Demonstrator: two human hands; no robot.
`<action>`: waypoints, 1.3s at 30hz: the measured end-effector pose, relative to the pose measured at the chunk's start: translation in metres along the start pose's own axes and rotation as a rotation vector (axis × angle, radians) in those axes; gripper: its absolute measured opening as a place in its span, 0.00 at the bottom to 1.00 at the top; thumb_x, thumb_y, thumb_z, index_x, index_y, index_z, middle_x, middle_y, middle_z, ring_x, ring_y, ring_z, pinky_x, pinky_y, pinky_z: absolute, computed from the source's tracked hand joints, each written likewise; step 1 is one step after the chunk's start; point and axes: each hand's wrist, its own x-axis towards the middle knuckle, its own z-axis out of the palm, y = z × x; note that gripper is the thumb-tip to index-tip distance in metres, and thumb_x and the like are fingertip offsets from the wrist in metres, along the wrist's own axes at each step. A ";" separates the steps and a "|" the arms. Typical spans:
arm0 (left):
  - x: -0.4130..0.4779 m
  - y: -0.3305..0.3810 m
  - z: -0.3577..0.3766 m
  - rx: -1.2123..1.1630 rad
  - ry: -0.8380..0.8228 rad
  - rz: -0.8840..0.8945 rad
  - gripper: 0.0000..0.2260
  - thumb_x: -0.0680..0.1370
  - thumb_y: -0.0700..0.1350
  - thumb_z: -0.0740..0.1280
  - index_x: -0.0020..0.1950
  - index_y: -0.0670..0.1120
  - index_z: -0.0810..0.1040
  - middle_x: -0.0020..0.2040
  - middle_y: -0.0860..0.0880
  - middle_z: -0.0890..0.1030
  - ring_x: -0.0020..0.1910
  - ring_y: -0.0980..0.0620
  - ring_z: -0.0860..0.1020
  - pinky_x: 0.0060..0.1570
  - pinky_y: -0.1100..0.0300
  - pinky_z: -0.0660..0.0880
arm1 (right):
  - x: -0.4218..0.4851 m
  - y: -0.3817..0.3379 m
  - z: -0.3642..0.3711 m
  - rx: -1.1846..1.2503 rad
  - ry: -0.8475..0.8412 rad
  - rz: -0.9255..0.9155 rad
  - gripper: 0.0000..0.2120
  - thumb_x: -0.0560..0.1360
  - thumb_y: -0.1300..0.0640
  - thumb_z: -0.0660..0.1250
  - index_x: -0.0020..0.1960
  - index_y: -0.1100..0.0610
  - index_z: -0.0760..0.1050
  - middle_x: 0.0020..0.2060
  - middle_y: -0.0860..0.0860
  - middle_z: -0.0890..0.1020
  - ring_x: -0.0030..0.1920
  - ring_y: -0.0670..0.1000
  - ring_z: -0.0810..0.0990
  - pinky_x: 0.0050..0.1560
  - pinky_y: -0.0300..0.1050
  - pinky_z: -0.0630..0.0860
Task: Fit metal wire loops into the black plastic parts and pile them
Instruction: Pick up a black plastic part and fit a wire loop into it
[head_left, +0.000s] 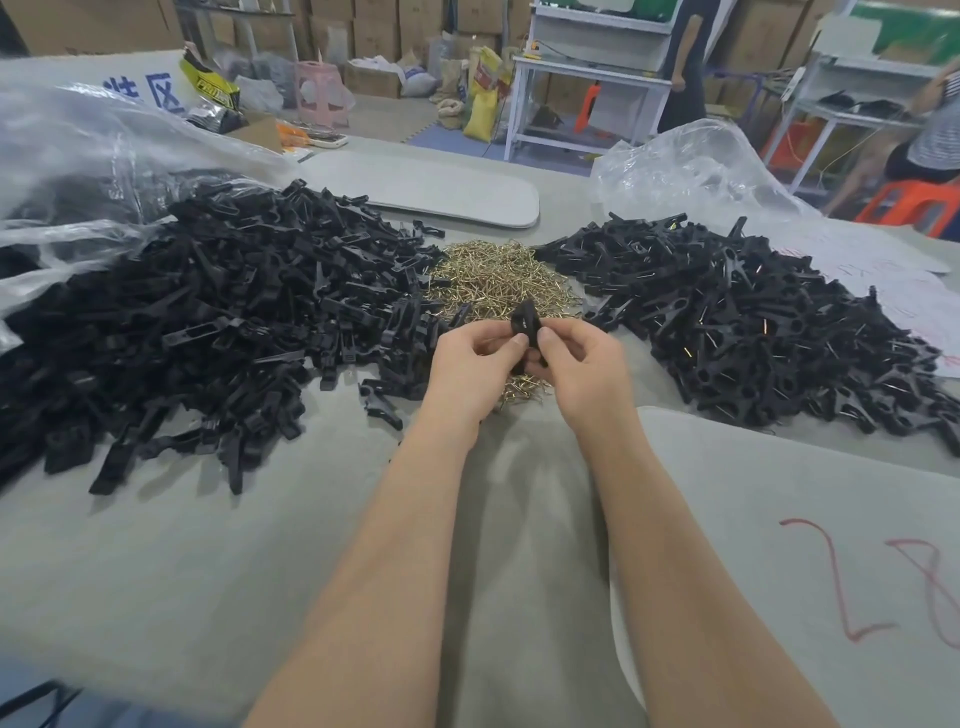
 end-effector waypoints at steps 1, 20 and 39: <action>0.001 0.000 0.000 0.001 -0.004 -0.014 0.06 0.76 0.37 0.68 0.52 0.44 0.79 0.36 0.53 0.80 0.31 0.66 0.77 0.33 0.74 0.71 | 0.000 0.000 0.000 -0.017 -0.016 -0.017 0.08 0.78 0.65 0.61 0.48 0.54 0.76 0.40 0.51 0.81 0.41 0.48 0.81 0.49 0.45 0.80; 0.002 -0.007 0.011 0.462 0.138 0.006 0.08 0.79 0.50 0.63 0.48 0.47 0.71 0.45 0.52 0.74 0.47 0.52 0.72 0.47 0.60 0.67 | 0.003 0.005 -0.014 -0.204 0.077 0.005 0.04 0.79 0.56 0.62 0.51 0.55 0.73 0.32 0.48 0.78 0.26 0.39 0.75 0.34 0.35 0.73; 0.006 -0.002 0.001 -0.119 0.014 -0.186 0.11 0.78 0.38 0.65 0.60 0.37 0.76 0.48 0.43 0.78 0.43 0.51 0.77 0.51 0.57 0.76 | 0.000 -0.002 -0.016 -0.223 0.000 -0.102 0.08 0.78 0.61 0.63 0.50 0.49 0.75 0.26 0.48 0.73 0.22 0.41 0.67 0.26 0.33 0.64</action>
